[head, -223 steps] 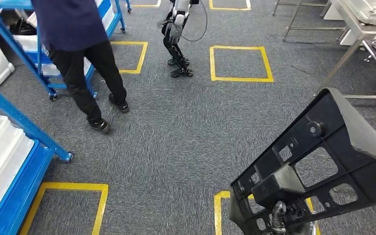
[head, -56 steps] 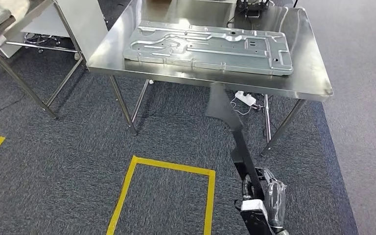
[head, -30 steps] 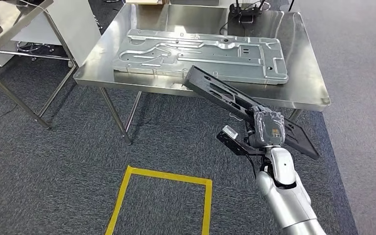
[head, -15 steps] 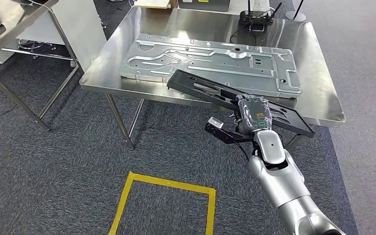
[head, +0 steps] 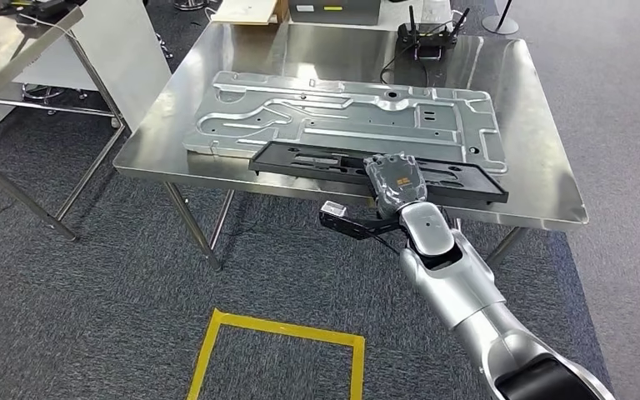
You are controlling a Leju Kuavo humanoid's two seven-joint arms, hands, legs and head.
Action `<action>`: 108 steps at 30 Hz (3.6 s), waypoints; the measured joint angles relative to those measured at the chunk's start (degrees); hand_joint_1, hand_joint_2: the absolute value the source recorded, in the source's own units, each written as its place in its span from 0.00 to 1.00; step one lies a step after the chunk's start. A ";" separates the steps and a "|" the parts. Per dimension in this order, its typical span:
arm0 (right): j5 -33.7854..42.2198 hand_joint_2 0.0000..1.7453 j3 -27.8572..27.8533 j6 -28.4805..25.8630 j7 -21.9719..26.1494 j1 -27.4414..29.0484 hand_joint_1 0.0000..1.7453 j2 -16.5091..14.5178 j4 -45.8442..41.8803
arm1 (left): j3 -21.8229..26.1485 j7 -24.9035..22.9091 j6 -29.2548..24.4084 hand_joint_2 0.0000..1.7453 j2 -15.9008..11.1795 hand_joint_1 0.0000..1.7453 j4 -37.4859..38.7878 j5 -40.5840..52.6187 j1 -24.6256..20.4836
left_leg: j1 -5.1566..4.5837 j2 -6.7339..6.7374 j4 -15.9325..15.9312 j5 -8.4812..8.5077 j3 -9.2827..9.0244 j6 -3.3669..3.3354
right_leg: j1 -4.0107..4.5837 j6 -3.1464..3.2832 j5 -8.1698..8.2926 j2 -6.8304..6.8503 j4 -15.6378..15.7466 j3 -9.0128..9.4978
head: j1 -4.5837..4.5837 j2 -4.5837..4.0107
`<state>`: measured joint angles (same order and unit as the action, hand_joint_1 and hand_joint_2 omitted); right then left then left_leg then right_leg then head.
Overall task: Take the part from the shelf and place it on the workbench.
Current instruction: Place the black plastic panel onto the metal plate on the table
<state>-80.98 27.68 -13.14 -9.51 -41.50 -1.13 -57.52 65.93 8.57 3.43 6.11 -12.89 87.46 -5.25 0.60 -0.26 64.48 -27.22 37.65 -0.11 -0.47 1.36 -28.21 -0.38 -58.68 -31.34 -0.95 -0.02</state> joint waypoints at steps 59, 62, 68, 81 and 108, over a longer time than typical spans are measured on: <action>0.17 1.00 2.27 1.19 -1.04 -3.29 1.00 0.43 7.76 | 0.08 -0.02 -0.23 0.00 -0.32 0.00 0.89 -1.21 0.11 | 0.22 -0.08 9.86 -7.55 2.65 1.01 | 0.21 0.80 2.90 -0.03 1.64 -1.70 | 0.13 0.00; 0.17 1.00 2.27 1.19 -1.04 -3.21 1.00 0.43 7.92 | 0.08 -0.02 -0.24 0.00 -0.45 0.00 0.89 -1.21 0.39 | 0.44 -0.03 0.86 -0.60 1.77 0.95 | 0.05 0.14 0.86 -0.06 1.46 0.69 | 0.12 0.00; 0.34 1.00 2.27 1.07 -0.78 -3.55 0.50 0.29 8.20 | 0.08 0.12 -0.23 0.25 -0.40 0.00 0.89 -1.60 0.49 | 0.19 -0.02 -6.58 5.64 -0.09 -1.17 | 0.17 -1.84 -0.90 -0.21 -0.22 1.40 | 0.12 0.00; 1.04 1.00 1.91 0.61 -0.38 -4.25 0.00 0.42 9.26 | 0.10 0.47 -0.46 0.00 -0.15 0.00 0.98 -2.41 0.13 | -0.15 -0.21 -6.72 2.35 -4.39 -1.14 | 1.10 -0.33 3.95 0.22 1.03 -4.49 | 0.10 0.00; 2.79 1.00 1.43 1.13 0.85 -4.42 0.00 1.89 9.77 | 0.17 1.77 1.51 0.00 -0.22 0.00 0.99 -3.43 0.01 | 0.30 0.24 -6.06 6.60 1.28 -1.89 | -0.12 -2.37 -3.01 0.20 -4.71 -0.71 | 0.08 0.00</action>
<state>-78.19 29.10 -12.02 -8.67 -45.92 0.77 -47.74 66.10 10.34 4.94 5.89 -11.90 84.02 -5.24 0.90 -0.01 58.43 -20.61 38.93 -1.99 -0.59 -1.01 -31.22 -0.18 -63.39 -32.05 -0.86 -0.02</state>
